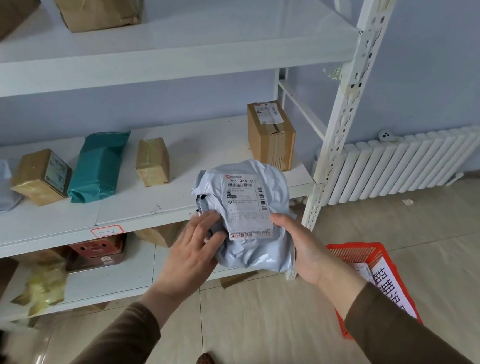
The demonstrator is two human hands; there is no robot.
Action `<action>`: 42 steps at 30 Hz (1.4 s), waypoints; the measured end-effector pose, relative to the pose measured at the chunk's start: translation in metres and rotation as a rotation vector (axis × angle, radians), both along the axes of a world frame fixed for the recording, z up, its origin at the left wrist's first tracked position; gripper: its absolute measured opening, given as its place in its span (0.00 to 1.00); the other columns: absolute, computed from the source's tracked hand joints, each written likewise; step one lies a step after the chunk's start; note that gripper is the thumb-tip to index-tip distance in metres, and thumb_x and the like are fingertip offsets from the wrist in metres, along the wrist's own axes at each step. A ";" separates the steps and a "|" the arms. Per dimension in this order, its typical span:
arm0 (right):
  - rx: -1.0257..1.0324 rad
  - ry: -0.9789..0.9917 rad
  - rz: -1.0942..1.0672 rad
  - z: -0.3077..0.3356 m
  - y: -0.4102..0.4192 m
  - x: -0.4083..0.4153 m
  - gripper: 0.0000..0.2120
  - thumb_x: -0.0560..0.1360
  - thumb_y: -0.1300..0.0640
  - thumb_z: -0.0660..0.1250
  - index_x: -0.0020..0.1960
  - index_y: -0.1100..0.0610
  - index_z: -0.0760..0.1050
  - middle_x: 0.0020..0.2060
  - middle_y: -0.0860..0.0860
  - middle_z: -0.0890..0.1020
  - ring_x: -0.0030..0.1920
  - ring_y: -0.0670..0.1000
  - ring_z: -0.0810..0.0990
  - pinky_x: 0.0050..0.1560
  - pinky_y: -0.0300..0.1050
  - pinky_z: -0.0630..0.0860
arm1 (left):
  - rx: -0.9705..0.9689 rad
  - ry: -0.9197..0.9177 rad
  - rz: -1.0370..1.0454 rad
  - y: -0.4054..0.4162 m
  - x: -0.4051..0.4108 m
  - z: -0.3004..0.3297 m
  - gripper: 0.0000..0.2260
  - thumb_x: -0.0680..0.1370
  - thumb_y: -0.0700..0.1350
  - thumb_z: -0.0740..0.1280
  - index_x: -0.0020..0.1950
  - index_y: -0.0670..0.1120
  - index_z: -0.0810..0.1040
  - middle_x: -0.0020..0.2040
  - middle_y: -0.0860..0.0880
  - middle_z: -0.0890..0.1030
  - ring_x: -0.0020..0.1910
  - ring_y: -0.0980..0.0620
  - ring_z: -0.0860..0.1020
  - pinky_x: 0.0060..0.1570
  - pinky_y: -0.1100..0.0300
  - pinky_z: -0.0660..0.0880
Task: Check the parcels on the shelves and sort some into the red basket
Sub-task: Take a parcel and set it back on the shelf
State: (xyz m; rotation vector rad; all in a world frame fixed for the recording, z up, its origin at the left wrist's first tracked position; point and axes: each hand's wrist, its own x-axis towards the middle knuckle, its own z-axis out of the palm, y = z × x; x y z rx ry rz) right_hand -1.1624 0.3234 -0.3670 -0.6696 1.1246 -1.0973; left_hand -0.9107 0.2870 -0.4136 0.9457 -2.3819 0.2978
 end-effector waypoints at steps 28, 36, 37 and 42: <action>0.056 0.551 -0.314 -0.007 -0.295 0.097 0.17 0.83 0.52 0.66 0.63 0.65 0.77 0.48 0.57 0.80 0.51 0.57 0.78 0.43 0.44 0.71 | 1.512 1.239 0.150 -0.287 -0.015 0.024 0.26 0.86 0.41 0.64 0.81 0.52 0.58 0.54 0.56 0.79 0.47 0.59 0.78 0.47 0.60 0.74; 0.091 0.771 -0.282 -0.031 -0.335 0.099 0.15 0.83 0.56 0.59 0.65 0.61 0.75 0.58 0.57 0.82 0.54 0.58 0.79 0.50 0.47 0.76 | 1.497 1.110 0.236 -0.324 -0.014 0.006 0.30 0.83 0.43 0.68 0.82 0.48 0.57 0.62 0.47 0.76 0.47 0.55 0.80 0.41 0.65 0.74; 0.107 0.805 -0.301 -0.034 -0.337 0.100 0.17 0.82 0.55 0.60 0.69 0.60 0.73 0.62 0.58 0.81 0.59 0.59 0.79 0.58 0.52 0.77 | 1.475 1.067 0.257 -0.323 -0.012 0.005 0.32 0.83 0.45 0.70 0.82 0.47 0.57 0.66 0.45 0.76 0.53 0.51 0.81 0.44 0.65 0.76; -0.269 1.364 -0.464 -0.027 -0.331 0.124 0.33 0.79 0.55 0.69 0.80 0.57 0.61 0.77 0.57 0.68 0.77 0.60 0.64 0.77 0.58 0.61 | 1.171 0.823 0.234 -0.310 0.020 0.017 0.39 0.81 0.50 0.72 0.85 0.48 0.53 0.84 0.45 0.59 0.81 0.45 0.62 0.73 0.54 0.63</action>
